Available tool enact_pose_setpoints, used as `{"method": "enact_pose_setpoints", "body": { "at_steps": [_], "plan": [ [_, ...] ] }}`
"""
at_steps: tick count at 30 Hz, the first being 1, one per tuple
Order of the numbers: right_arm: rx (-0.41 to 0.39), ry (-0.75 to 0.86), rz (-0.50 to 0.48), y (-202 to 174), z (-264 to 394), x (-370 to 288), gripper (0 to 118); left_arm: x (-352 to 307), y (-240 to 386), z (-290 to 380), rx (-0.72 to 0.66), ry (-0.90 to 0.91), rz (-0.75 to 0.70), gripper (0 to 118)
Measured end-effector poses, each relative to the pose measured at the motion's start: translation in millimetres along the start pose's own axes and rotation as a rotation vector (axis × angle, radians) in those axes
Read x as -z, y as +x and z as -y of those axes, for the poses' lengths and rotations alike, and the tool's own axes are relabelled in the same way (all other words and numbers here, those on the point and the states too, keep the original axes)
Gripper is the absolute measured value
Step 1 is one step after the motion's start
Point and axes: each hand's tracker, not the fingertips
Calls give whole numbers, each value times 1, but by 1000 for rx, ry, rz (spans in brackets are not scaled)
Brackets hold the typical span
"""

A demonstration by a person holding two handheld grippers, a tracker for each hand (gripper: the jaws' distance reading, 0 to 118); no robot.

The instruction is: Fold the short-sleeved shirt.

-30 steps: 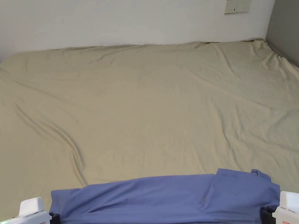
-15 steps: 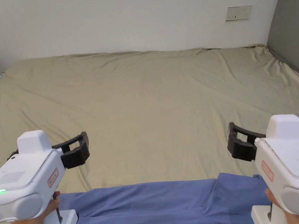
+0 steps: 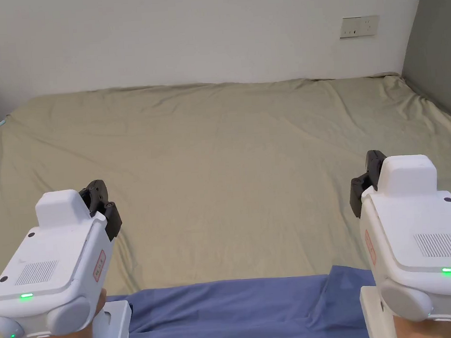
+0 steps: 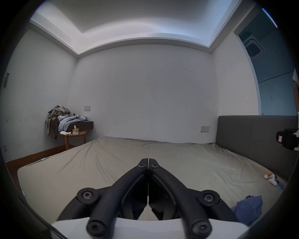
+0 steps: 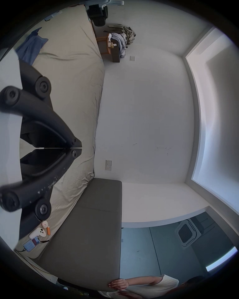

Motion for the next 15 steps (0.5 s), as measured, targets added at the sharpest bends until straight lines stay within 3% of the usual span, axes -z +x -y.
{"method": "enact_pose_setpoints", "body": {
  "at_steps": [5, 12, 15],
  "plan": [
    [-10, -15, -12, -4, 4, 6, 2, 17, -22, 9, -53, -170, 14, 0],
    [-26, -50, -26, -11, 14, 16, 2, 58, -116, 71, -478, -646, 201, 0],
    [-30, -75, -34, -16, 20, 21, 2, 66, -153, 103, -567, -762, 198, 0]
  ]
}}
